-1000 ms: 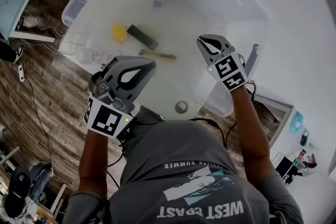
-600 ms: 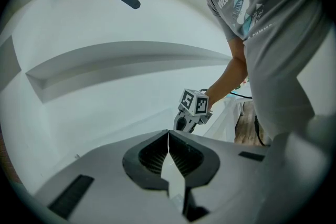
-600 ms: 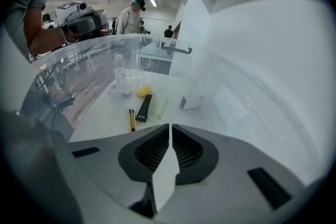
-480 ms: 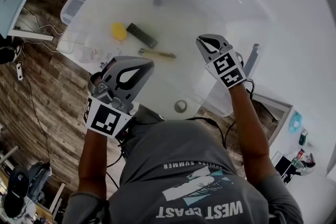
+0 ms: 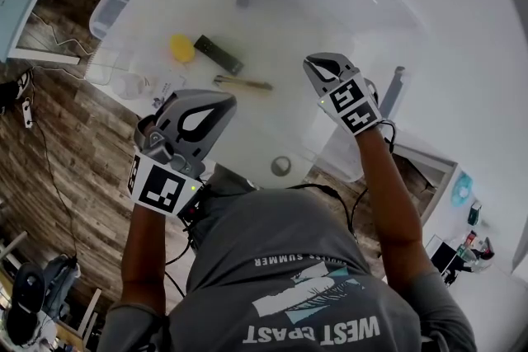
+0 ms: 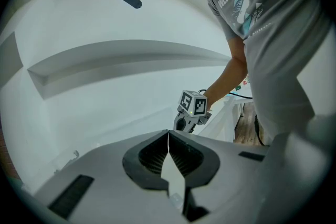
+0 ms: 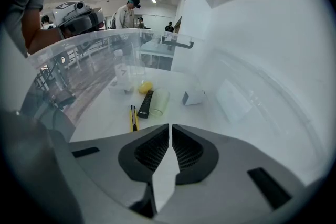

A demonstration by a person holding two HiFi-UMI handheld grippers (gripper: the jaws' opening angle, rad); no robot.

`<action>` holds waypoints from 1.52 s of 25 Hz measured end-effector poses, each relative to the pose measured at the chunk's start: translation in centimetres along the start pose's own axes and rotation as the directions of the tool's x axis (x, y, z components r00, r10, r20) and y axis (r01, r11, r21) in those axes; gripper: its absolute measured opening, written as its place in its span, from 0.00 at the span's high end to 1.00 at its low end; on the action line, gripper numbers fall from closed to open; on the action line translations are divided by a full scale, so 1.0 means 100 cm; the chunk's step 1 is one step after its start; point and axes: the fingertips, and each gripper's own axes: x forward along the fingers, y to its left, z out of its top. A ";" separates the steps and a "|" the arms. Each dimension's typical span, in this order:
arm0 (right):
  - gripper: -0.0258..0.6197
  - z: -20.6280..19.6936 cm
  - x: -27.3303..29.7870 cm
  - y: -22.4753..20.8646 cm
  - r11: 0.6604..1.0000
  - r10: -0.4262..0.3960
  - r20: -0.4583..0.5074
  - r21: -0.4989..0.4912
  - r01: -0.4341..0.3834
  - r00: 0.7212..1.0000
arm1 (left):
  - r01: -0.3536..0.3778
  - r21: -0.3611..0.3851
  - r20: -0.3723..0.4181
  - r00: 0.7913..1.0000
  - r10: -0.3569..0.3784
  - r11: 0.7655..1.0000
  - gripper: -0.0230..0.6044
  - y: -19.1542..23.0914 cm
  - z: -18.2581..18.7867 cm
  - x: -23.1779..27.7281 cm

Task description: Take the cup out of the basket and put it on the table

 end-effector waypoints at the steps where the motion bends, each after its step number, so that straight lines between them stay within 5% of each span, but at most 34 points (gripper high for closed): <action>1: 0.94 -0.001 0.001 0.000 1.000 0.002 -0.003 0.000 -0.002 1.000 | -0.001 0.000 0.001 1.000 0.001 1.000 0.94 0.000 0.000 0.000; 11: 0.93 -0.008 0.007 0.003 1.000 0.014 -0.038 -0.005 -0.015 0.999 | 0.010 0.000 -0.015 1.000 -0.010 1.000 0.94 -0.005 -0.006 0.000; 17: 0.83 -0.014 0.011 0.005 1.000 0.023 -0.076 -0.001 -0.023 0.997 | 0.017 -0.012 -0.008 1.000 -0.017 1.000 0.94 -0.008 -0.007 0.000; 24: 0.66 -0.025 0.010 -0.027 0.990 -0.130 -0.153 0.033 0.136 0.980 | 0.005 -0.034 0.016 1.000 -0.004 0.999 0.94 -0.007 -0.006 -0.002; 30: 0.56 -0.051 0.019 -0.037 0.979 -0.129 -0.270 0.121 0.166 0.954 | 0.006 -0.039 0.024 1.000 -0.005 0.999 0.94 -0.004 -0.006 -0.003; 38: 0.55 -0.071 0.028 -0.061 0.953 -0.150 -0.338 0.201 0.227 0.929 | 0.013 -0.044 0.030 0.999 -0.011 0.999 0.94 -0.001 -0.010 -0.006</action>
